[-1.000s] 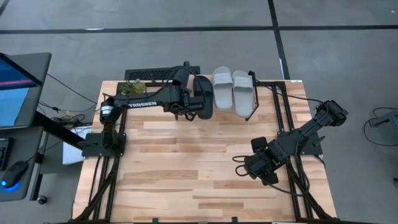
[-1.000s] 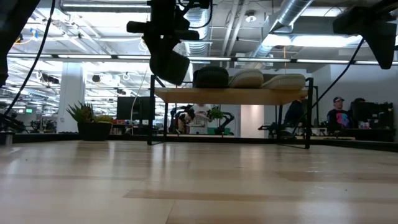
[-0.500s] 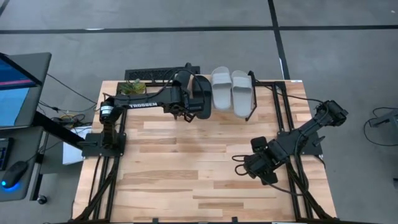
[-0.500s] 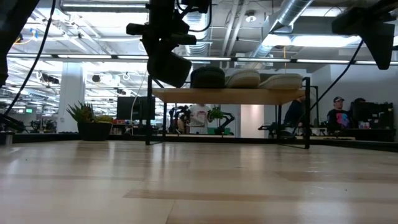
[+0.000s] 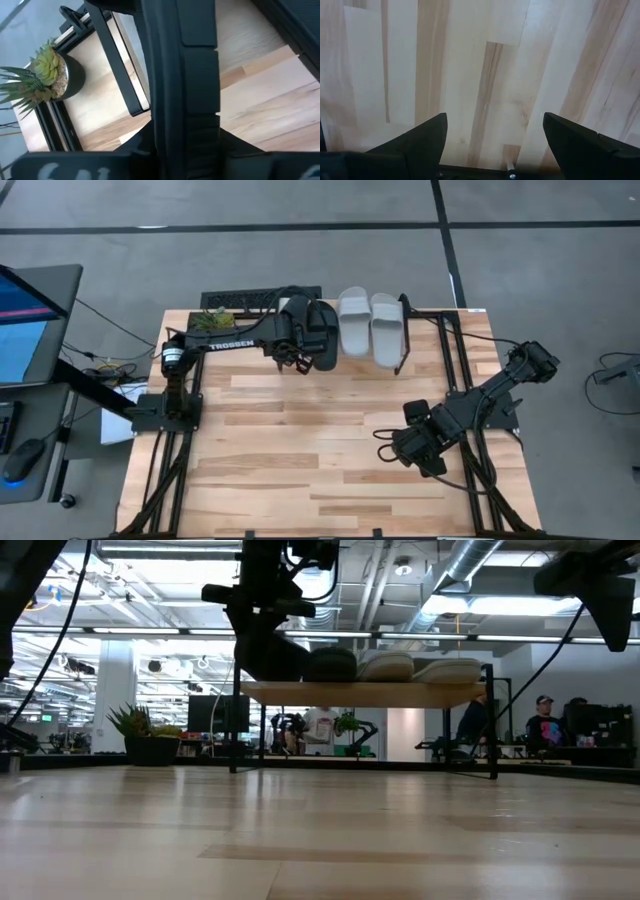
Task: Pick and place slides into the shelf
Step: Put the black slide on the shelf
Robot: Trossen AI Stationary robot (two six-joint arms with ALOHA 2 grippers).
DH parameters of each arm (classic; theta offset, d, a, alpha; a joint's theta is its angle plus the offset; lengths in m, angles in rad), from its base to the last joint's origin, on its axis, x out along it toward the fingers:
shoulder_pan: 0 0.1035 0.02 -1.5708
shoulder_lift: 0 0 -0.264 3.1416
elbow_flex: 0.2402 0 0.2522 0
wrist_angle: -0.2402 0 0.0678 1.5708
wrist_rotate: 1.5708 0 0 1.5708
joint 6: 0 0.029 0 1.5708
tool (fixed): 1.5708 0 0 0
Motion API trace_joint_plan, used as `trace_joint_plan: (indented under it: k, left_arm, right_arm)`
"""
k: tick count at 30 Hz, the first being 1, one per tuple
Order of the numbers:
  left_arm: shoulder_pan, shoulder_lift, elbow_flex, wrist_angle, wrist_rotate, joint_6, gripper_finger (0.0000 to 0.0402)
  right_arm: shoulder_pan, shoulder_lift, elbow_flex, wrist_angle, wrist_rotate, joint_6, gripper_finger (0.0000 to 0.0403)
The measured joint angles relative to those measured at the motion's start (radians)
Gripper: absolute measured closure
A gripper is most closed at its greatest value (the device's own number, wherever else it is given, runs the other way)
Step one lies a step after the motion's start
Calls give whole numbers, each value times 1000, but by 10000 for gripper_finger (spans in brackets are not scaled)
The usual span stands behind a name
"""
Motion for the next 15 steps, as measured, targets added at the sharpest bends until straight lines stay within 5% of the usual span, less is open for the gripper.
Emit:
trace_joint_plan:
  k: [7, 15]
  left_arm:
    - [0, 0, 1, -1, 8, 7, 327]
    - [0, 0, 1, -2, 16, 12, 281]
  right_arm:
    - [0, 0, 0, 0, 0, 0, 81]
    - [1, 0, 0, 1, 0, 0, 81]
